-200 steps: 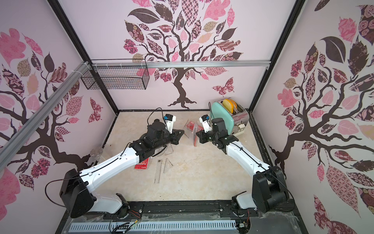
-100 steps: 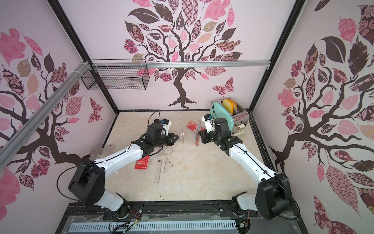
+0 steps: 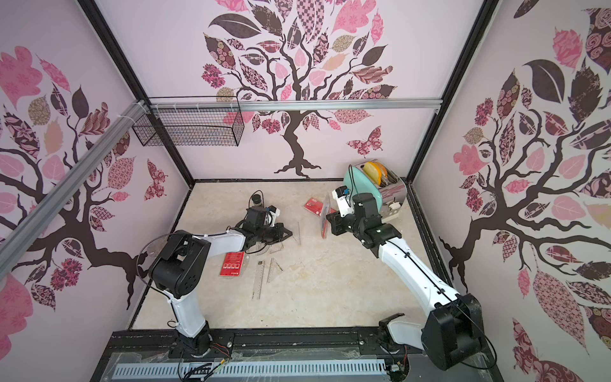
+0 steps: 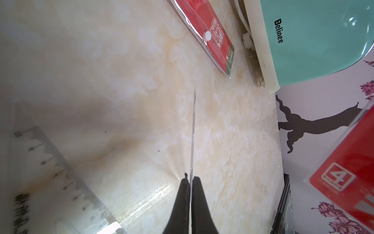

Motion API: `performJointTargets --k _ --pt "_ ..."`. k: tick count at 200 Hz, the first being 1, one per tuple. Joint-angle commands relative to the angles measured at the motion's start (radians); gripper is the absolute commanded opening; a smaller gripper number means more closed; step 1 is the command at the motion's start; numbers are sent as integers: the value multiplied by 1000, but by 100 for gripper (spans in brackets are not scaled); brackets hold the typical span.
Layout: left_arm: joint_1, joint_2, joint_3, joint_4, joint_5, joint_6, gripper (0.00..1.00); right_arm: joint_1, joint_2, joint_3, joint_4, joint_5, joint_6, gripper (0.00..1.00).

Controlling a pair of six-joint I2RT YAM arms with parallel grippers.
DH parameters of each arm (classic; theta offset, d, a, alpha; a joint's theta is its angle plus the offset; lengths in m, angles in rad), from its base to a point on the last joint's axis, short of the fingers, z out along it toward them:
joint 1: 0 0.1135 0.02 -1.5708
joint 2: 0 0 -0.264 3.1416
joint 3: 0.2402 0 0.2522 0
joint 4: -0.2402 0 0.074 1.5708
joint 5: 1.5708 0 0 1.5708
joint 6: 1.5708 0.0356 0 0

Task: Open the ruler set and take out the ruler
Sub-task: Place the ruler at the center of the board.

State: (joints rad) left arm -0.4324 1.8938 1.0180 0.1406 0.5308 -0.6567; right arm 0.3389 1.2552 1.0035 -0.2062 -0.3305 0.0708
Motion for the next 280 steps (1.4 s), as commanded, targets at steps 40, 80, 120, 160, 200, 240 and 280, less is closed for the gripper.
performJointTargets --k 40,80,120,160,200,240,280 --pt "18 62 36 -28 17 4 0 -6 -33 19 -12 17 -15 0" --pt "34 76 30 -73 23 24 0 -6 -38 17 -13 21 -17 0" --pt "36 90 33 -79 21 24 5 -6 -36 17 -11 17 -15 0" --pt "37 93 59 -116 5 38 14 -7 -36 12 -11 24 -17 0" --pt "40 56 48 -142 -33 56 20 -6 -40 11 -11 22 -17 0" --pt "41 -20 42 -189 -100 85 22 -6 -44 8 -7 6 -13 0" --pt "34 -99 50 -190 -118 88 25 -6 -34 6 3 -33 -12 0"
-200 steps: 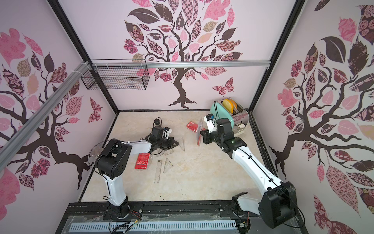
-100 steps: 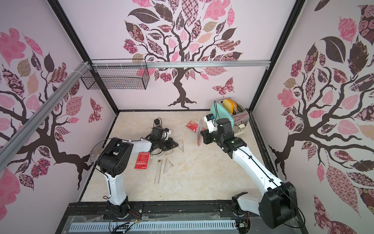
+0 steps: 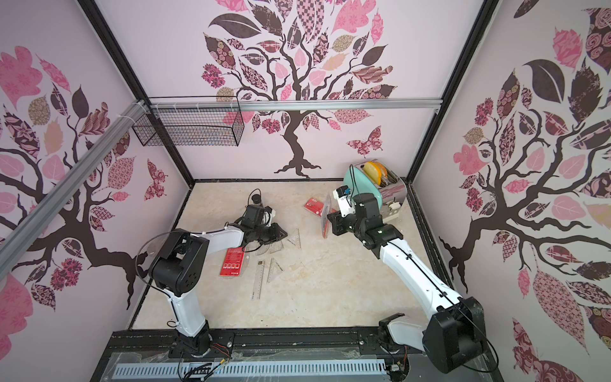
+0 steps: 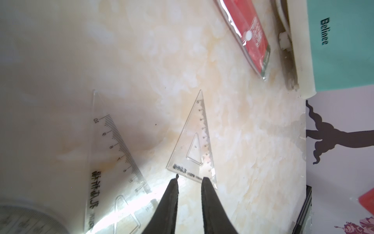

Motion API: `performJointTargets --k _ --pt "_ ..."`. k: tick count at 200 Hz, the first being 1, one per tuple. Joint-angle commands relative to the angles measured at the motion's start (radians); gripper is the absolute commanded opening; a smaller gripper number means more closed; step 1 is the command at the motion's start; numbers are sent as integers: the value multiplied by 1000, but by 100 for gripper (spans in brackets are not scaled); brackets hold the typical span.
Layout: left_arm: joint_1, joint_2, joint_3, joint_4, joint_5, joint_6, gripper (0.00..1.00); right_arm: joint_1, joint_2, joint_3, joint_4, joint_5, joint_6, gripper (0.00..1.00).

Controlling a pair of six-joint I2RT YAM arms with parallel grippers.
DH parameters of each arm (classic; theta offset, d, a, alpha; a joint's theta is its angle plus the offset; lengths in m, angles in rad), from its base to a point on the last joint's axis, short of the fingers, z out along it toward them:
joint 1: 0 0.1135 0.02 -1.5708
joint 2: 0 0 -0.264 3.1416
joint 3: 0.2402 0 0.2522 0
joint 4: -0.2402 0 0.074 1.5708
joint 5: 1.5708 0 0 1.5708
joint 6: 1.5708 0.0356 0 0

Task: Open the ruler set and take out the ruler
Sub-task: Place the ruler at the center of the board, then take out the ruler from the ruler set bag.

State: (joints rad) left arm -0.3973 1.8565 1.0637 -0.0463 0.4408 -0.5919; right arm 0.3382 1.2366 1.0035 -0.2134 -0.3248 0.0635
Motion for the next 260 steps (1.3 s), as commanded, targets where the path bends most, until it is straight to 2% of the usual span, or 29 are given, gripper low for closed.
performJointTargets --k 1,31,68,100,168,260 --pt "-2 -64 4 -3 -28 23 25 -5 -15 5 11 -41 -5 0" --pt "-52 -154 8 18 -55 13 21 -5 1 -2 40 -96 -1 0" --pt "-176 -294 43 12 -165 31 14 -5 36 -5 67 -135 11 0" --pt "-261 -346 103 -9 -236 56 11 -5 55 -8 88 -165 23 0" --pt "-376 -247 253 -89 -320 127 4 -4 55 -13 98 -180 26 0" --pt "-392 -189 278 -147 -417 165 3 -4 30 -3 93 -186 21 0"
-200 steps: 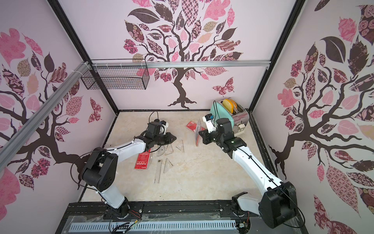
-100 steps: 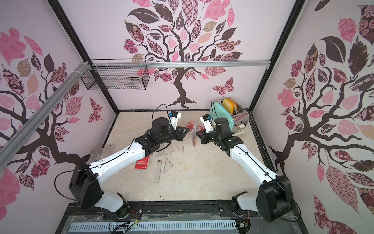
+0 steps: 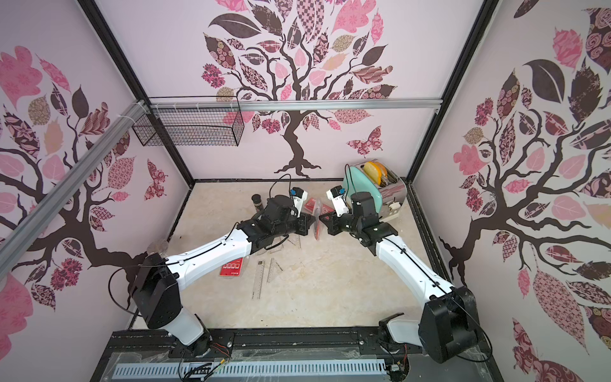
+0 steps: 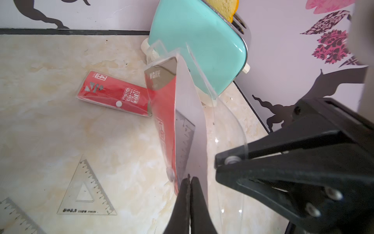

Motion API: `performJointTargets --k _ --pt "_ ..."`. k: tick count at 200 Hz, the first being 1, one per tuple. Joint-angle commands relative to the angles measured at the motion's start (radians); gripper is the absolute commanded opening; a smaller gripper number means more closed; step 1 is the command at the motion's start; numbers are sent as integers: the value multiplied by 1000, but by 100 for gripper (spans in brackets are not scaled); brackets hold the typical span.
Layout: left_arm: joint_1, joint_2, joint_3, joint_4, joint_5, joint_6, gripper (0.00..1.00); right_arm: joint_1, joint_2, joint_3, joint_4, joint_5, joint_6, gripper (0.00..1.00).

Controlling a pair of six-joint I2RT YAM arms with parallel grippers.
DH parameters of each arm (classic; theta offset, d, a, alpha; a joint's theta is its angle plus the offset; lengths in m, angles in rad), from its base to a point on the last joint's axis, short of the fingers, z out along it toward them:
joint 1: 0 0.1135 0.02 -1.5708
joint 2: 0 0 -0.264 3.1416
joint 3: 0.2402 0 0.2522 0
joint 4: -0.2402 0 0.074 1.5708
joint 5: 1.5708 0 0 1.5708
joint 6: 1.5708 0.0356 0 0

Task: Open the ruler set and take out the ruler
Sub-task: Take out the ruler from the ruler set bag.

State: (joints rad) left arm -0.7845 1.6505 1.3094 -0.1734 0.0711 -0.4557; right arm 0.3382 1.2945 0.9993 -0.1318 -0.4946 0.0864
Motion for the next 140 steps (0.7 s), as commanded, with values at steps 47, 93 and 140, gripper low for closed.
performJointTargets --k 47,93,140 --pt "-19 49 69 -57 -98 54 10 -5 -26 5 9 -19 -2 0" --pt "-48 76 122 -132 -200 84 24 -4 -32 4 9 -19 0 0" --pt "-69 95 145 -163 -265 94 28 -4 -42 0 6 -12 -1 0"
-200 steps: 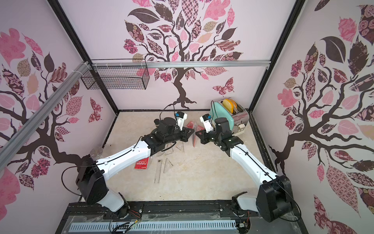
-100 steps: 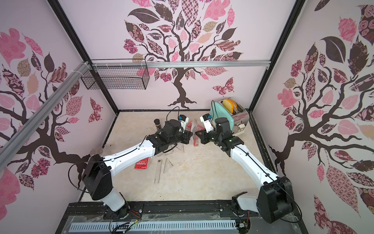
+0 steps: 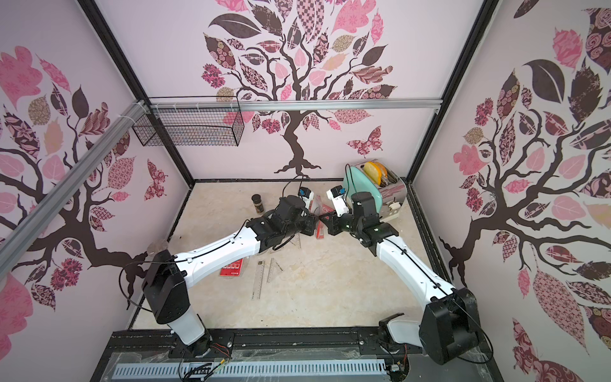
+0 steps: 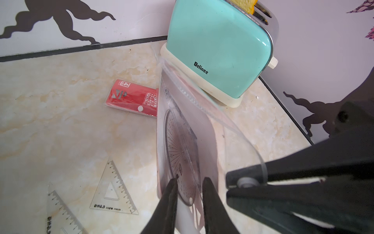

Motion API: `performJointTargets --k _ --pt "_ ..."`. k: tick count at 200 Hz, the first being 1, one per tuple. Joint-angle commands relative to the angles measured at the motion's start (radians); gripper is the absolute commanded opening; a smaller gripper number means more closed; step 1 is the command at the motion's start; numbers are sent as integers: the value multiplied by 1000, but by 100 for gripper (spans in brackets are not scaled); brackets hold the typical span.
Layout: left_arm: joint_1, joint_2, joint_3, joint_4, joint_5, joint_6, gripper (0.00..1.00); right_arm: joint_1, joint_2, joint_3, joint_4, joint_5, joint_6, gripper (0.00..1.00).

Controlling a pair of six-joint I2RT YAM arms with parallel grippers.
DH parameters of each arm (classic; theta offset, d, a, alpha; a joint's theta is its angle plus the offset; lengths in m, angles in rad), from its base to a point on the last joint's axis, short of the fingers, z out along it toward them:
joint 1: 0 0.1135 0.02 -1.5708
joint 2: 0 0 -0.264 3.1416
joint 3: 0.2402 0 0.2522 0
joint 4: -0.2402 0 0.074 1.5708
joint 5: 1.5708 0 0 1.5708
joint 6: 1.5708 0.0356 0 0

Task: Open the ruler set and take out the ruler
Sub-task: Take out the ruler from the ruler set bag.

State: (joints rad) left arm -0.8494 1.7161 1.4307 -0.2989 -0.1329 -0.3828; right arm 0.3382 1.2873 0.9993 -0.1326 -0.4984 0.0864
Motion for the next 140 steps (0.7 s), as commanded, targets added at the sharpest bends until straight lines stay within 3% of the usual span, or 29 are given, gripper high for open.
performJointTargets --k 1,50,83,140 --pt "-4 29 25 -40 -61 21 28 -4 -35 0 7 -8 -1 0" --pt "-5 81 69 -98 -77 12 32 -4 -54 -4 13 -5 4 0" --pt "-5 102 74 -74 -15 -8 33 -4 -56 -11 18 3 4 0" --pt "-2 82 43 -3 44 -33 22 -4 -59 -14 14 17 0 0"
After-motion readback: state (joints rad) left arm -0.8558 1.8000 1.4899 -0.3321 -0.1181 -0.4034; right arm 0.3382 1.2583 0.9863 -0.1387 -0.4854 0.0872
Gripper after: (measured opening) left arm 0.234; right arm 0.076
